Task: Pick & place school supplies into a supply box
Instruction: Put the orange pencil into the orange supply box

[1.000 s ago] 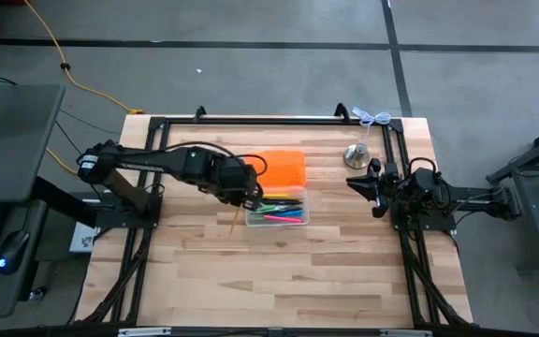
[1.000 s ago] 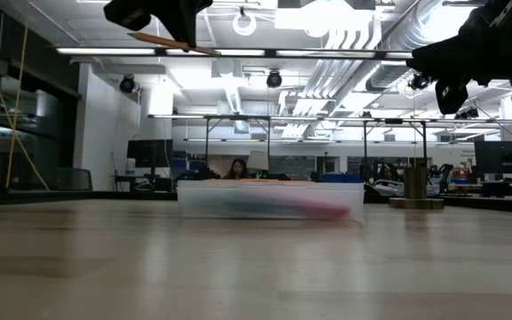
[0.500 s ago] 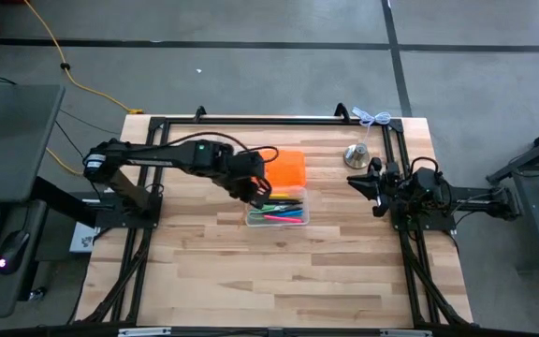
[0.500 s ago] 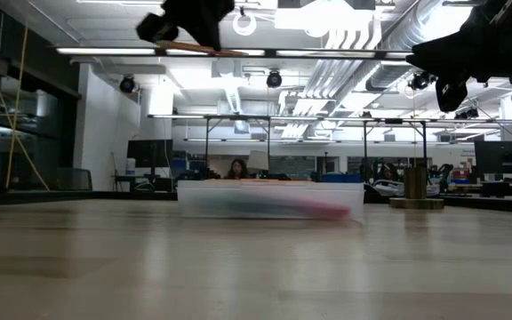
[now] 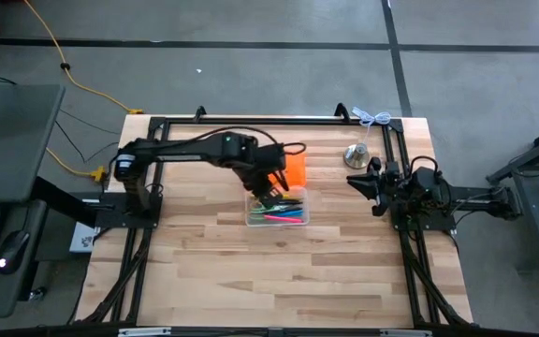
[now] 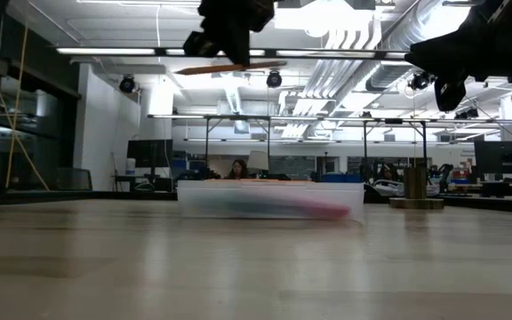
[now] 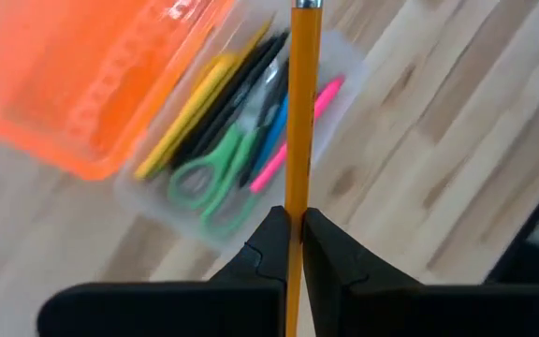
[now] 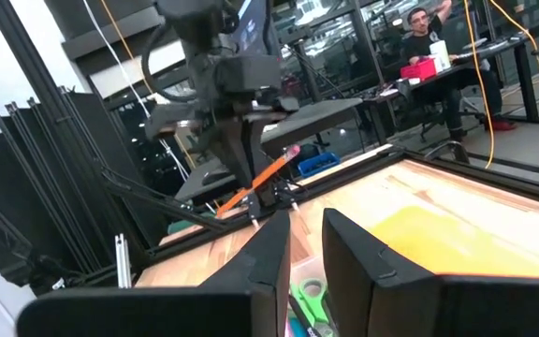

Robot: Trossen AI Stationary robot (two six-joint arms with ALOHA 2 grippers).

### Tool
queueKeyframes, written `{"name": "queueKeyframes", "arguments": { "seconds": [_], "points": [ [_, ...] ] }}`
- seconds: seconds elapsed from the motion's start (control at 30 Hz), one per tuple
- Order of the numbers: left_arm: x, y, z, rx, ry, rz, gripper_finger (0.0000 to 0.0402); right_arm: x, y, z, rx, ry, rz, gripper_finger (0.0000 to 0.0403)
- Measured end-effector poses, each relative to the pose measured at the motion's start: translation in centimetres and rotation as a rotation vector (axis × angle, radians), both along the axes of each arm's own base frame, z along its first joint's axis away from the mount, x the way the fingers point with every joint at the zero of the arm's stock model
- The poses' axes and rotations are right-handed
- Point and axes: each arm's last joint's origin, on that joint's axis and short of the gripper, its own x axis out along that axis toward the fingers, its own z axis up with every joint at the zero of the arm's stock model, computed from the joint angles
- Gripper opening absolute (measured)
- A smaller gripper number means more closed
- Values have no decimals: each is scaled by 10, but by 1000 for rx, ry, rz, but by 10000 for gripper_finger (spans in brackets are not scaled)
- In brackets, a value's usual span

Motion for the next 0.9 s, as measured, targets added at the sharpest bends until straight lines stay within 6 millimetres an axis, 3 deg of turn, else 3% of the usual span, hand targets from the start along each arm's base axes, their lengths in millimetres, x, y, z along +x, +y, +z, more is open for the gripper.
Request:
{"name": "queueKeyframes", "arguments": {
  "seconds": [0.5,0.9],
  "points": [
    [26,13,8,99,25,-199,50,0,0,1,1,-7,-11,43],
    [39,14,-12,133,63,-293,50,0,-1,1,3,-14,-26,44]
  ]
}}
